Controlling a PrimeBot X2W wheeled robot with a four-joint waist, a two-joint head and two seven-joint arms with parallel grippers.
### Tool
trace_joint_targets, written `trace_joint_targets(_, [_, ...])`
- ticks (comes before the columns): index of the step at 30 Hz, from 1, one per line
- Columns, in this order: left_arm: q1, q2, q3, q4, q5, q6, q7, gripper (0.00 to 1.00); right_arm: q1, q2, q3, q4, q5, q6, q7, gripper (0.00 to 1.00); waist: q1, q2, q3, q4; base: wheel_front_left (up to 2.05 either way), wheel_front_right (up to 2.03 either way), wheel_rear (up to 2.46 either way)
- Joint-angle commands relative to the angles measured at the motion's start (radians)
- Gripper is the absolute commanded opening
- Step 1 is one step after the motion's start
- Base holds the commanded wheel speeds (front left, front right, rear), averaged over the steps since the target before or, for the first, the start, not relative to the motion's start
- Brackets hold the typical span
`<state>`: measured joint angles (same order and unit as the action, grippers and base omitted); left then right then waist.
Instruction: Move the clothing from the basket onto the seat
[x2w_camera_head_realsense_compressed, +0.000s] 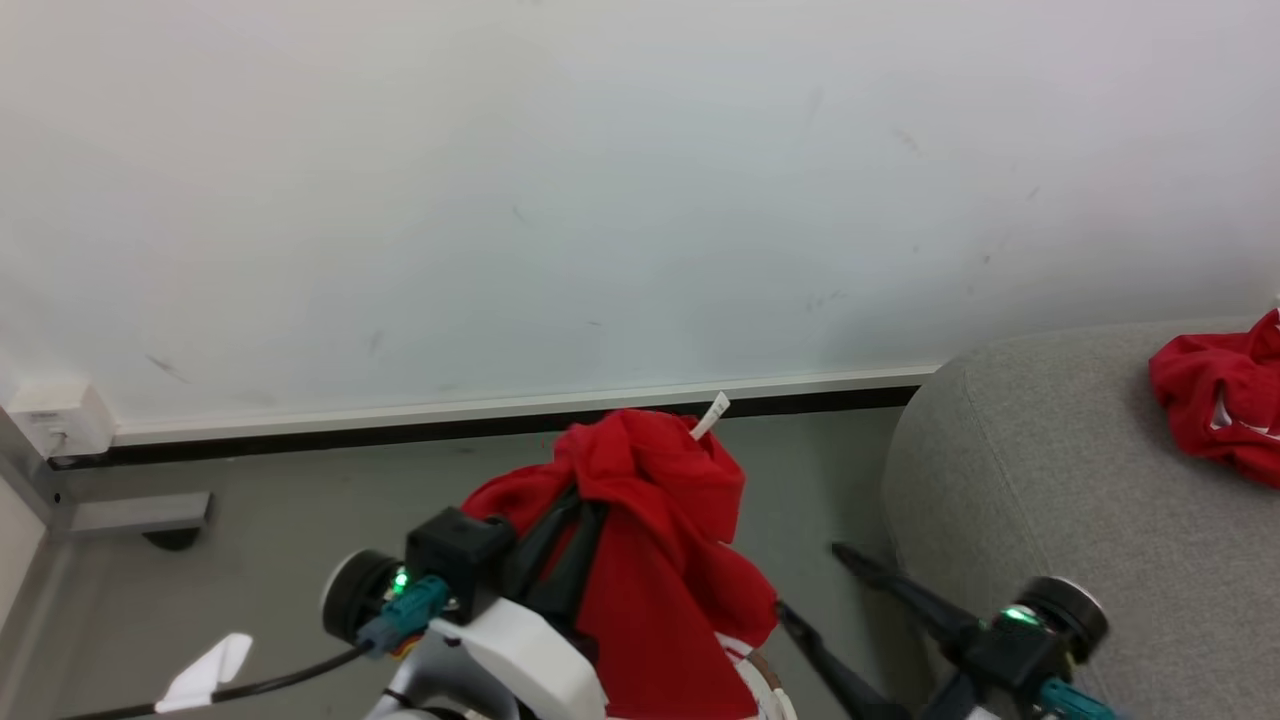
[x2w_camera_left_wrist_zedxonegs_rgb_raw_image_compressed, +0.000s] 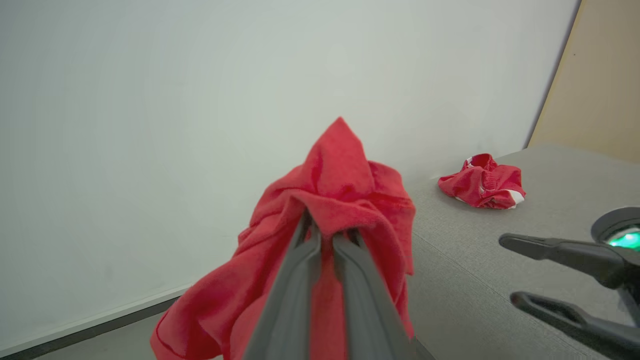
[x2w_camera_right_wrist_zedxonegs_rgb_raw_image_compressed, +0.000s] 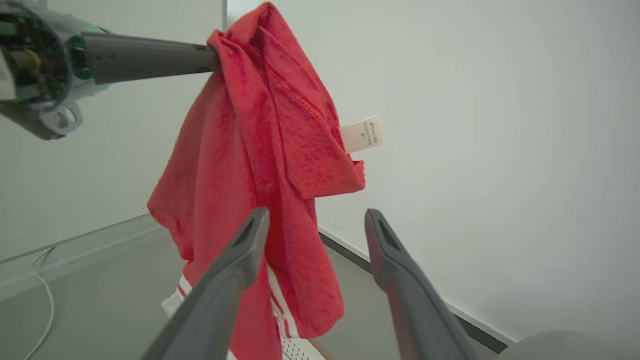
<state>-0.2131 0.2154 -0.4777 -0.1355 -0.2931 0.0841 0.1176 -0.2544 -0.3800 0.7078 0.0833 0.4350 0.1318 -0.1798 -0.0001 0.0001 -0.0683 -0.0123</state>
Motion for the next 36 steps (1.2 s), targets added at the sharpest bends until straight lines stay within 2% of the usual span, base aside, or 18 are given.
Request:
trace_joint_targets(1, [0.005,-0.005,-0.008,-0.003,-0.006,-0.004,0.002,0.00,-0.053,-0.015,0.055,0.011,0.019,-0.002,0.009,1.00,0.0001,-0.0001,0.002,0.001,0.00,0.00,0.00])
trace_joint_targets(4, [-0.014,-0.020,-0.034,0.002,-0.003,-0.017,0.002,0.00,-0.158,-0.016,0.173,0.058,0.057,-0.002,0.014,1.00,0.0001,-0.0001,0.005,0.006,0.00,0.00,0.00])
trace_joint_targets(8, [-0.038,-0.038,-0.067,0.010,0.002,-0.032,0.010,0.00,-0.274,0.015,0.301,0.155,0.109,-0.002,-0.001,1.00,0.0001,-0.0001,0.009,0.015,0.00,0.00,0.00])
trace_joint_targets(16, [-0.068,-0.064,-0.107,0.028,-0.008,-0.058,0.016,0.00,-0.397,0.111,0.435,0.361,0.190,-0.002,-0.046,1.00,0.0001,-0.0001,0.011,0.034,0.00,0.00,0.00])
trace_joint_targets(17, [-0.071,-0.066,-0.109,0.032,-0.010,-0.058,0.016,0.00,-0.400,0.123,0.453,0.385,0.221,-0.002,-0.045,0.06,0.0001,-0.0001,0.010,0.038,0.00,0.00,0.00])
trace_joint_targets(18, [-0.073,-0.067,-0.111,0.036,-0.011,-0.059,0.016,0.00,-0.405,0.130,0.470,0.404,0.251,-0.002,-0.040,0.00,0.0001,-0.0001,0.009,0.045,0.00,0.00,0.00])
trace_joint_targets(22, [-0.077,-0.059,-0.105,0.051,-0.008,-0.050,0.015,0.00,-0.430,0.129,0.511,0.442,0.344,-0.002,-0.058,0.00,0.0001,-0.0001,0.010,0.057,0.00,0.00,0.00])
trace_joint_targets(26, [-0.065,-0.050,-0.095,0.067,-0.006,-0.037,0.006,0.00,-0.449,0.107,0.508,0.447,0.409,-0.002,-0.078,0.00,0.0001,-0.0001,0.014,0.055,0.00,0.00,0.00])
trace_joint_targets(27, [-0.059,-0.052,-0.090,0.073,-0.013,-0.032,0.001,0.11,-0.457,0.100,0.495,0.444,0.422,-0.002,-0.081,0.00,0.0001,-0.0001,0.016,0.052,0.00,0.00,0.00])
trace_joint_targets(28, [-0.057,-0.048,-0.088,0.080,-0.010,-0.033,-0.004,0.33,-0.461,0.095,0.484,0.438,0.433,-0.002,-0.081,0.00,0.0001,-0.0001,0.018,0.048,0.00,0.00,0.00])
trace_joint_targets(29, [-0.051,-0.045,-0.087,0.087,-0.013,-0.033,-0.007,0.49,-0.467,0.086,0.473,0.433,0.441,-0.002,-0.084,0.00,0.0001,-0.0001,0.020,0.043,0.00,0.00,0.00])
trace_joint_targets(31, [-0.046,-0.047,-0.085,0.098,-0.020,-0.036,-0.017,1.00,-0.479,0.064,0.434,0.421,0.448,-0.002,-0.086,0.00,0.0001,-0.0001,0.025,0.035,0.00,0.00,0.00])
trace_joint_targets(36, [-0.042,-0.055,-0.095,0.134,-0.025,-0.049,-0.060,1.00,-0.470,-0.001,0.309,0.383,0.431,-0.002,-0.086,0.00,0.0001,-0.0001,0.037,0.008,0.00,0.00,0.00])
